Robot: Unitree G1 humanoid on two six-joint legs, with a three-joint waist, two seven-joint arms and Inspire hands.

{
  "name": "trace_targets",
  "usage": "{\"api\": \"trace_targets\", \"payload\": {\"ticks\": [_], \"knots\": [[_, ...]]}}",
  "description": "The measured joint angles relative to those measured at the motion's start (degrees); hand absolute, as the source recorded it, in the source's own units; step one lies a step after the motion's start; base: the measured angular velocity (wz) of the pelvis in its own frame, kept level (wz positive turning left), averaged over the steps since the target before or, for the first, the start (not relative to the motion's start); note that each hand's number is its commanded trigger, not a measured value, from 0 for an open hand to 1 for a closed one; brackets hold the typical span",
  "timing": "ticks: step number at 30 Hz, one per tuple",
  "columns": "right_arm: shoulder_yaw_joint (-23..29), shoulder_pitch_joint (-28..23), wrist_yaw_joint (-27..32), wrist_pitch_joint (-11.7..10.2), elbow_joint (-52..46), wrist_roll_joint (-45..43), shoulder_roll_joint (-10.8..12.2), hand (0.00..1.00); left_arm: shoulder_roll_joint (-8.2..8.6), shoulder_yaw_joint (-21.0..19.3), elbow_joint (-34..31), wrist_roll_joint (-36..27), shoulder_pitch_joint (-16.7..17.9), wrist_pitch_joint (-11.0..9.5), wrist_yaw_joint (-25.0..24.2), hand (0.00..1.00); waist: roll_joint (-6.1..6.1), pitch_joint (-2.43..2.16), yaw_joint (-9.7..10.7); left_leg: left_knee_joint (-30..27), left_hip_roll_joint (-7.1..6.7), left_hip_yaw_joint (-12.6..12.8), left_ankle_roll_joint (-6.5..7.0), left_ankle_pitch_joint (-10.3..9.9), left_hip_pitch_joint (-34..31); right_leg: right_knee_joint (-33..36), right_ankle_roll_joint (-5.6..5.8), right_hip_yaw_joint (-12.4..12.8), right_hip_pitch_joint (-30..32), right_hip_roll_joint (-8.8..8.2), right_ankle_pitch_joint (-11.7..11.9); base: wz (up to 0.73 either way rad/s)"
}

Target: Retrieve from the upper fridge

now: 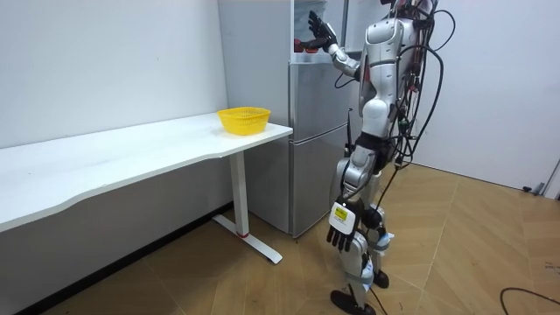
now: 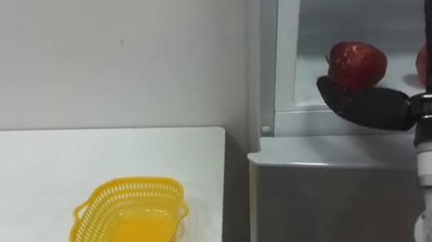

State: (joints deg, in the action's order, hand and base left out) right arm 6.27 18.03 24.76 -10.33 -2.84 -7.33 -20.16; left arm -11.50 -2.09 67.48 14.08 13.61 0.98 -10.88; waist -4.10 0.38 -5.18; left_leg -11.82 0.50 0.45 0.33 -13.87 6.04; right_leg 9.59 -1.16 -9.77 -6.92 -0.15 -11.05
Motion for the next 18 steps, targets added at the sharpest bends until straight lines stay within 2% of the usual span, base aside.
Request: {"api": "trace_targets", "payload": {"ticks": [4,10,18], "knots": [[0.0,3.1,0.0,0.5,4.3,0.3,-0.2,0.0,-0.34,0.1,-0.7,0.0,0.3,0.0,-0.8,0.0,-0.07,-0.07,0.1,-0.5,-0.03,-0.3,0.0,0.0,-0.5,0.1,0.0,-0.2,0.1,0.01,0.0,0.04],[0.0,4.2,-0.8,0.5,7.1,1.5,-0.9,0.0,-0.49,0.0,-1.1,0.1,0.8,0.1,-1.2,0.0,-0.06,-0.08,0.0,-0.9,-0.05,-0.7,0.0,0.0,-0.6,0.2,-0.01,-0.7,-0.1,-0.02,0.0,0.04],[0.0,4.5,-1.7,1.7,9.2,2.8,-1.4,0.0,-0.54,0.0,-1.2,0.2,0.9,0.4,-1.2,0.0,0.23,-0.22,0.0,-1.3,-0.14,-1.0,-0.01,0.0,-0.8,0.2,-0.01,-1.4,-0.3,-0.14,0.0,0.02]]}}
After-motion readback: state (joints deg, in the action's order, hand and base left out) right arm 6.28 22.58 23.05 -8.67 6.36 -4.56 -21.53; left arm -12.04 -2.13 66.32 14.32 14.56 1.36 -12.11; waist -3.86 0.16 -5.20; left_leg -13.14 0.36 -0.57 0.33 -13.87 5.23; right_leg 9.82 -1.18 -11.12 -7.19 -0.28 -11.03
